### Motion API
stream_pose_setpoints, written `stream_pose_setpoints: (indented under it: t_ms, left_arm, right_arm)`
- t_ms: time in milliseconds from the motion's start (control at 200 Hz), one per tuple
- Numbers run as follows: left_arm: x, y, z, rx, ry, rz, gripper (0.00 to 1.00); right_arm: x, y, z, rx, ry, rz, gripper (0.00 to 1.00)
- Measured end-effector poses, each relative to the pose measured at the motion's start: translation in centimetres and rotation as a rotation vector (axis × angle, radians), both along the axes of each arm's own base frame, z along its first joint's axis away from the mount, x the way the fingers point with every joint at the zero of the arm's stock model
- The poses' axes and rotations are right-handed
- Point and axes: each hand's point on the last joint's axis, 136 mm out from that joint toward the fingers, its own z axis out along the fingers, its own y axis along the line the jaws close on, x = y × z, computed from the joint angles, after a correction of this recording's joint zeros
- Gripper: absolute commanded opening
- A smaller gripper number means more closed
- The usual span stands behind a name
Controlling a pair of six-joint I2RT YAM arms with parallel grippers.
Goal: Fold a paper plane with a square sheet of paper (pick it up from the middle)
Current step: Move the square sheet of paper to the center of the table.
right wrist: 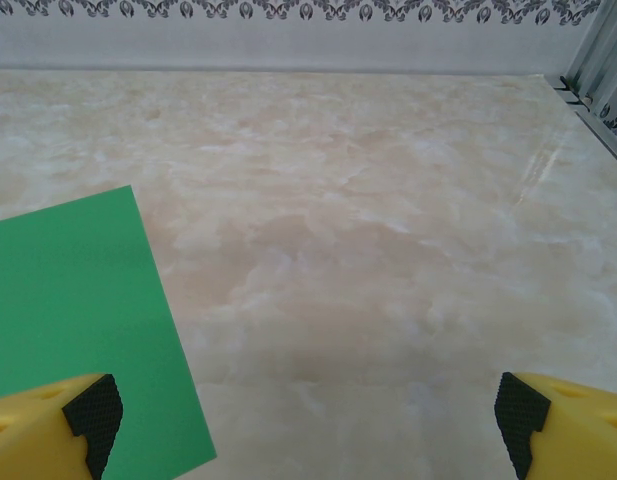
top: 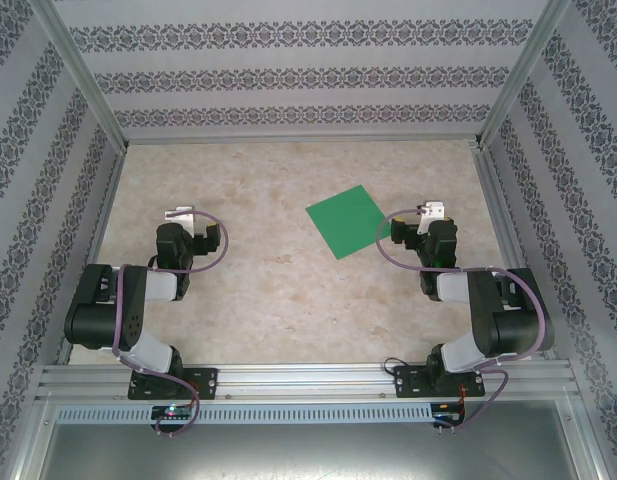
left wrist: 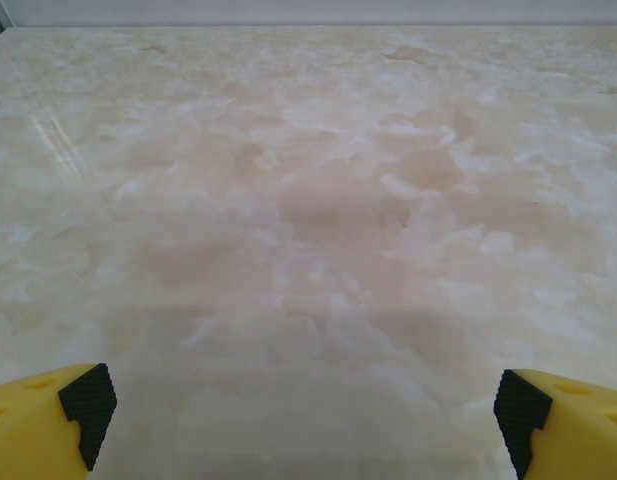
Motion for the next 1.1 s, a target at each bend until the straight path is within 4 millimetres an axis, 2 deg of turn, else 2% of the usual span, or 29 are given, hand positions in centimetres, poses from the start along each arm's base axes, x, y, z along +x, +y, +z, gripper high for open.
stream_pose_setpoints:
  t_ms: [130, 250, 415, 485, 530, 630, 809, 869, 944, 1099]
  left_arm:
    - [-0.2, 0.2, 0.6, 0.004, 0.027, 0.011, 1.0]
    - [0.4, 0.9, 4.3, 0.006, -0.009, 0.052, 1.0]
    - [2.0, 1.1, 9.5, -0.077, -0.024, 0.1, 1.0]
    - [2.2, 0.7, 10.8, -0.133, -0.012, 0.099, 1.0]
    - [2.2, 0.2, 11.4, -0.169, -0.001, 0.088, 1.0]
    - [1.8, -0.8, 11.7, -0.249, 0.032, 0.062, 1.0]
    - [0.4, -2.4, 10.6, -0.361, 0.126, 0.028, 1.0]
    - [0.2, -3.0, 10.8, -0.386, 0.152, 0.008, 1.0]
    - [0.2, -3.7, 11.5, -0.413, 0.166, -0.021, 1.0]
    - [0.2, -5.0, 12.7, -0.457, 0.183, -0.084, 1.0]
  right_arm:
    - [-0.5, -0.4, 1.7, -0.004, -0.021, -0.021, 0.98]
    - [-0.7, -0.9, 5.2, -0.002, -0.044, -0.076, 0.98]
    - [1.3, -0.1, 11.6, 0.108, -0.023, -0.107, 0.98]
    - [2.0, 0.5, 13.2, 0.171, 0.008, -0.112, 0.98]
    - [2.5, 1.3, 13.4, 0.209, 0.038, -0.102, 0.98]
    - [3.4, 4.2, 11.6, 0.309, 0.158, -0.037, 0.98]
    - [2.8, 11.0, 4.2, 0.435, 0.444, 0.074, 0.97]
    - [2.3, 13.1, 2.4, 0.459, 0.517, 0.105, 0.97]
    - [2.0, 15.5, 0.9, 0.472, 0.582, 0.143, 0.96]
    - [2.9, 19.5, -0.7, 0.491, 0.646, 0.195, 0.93]
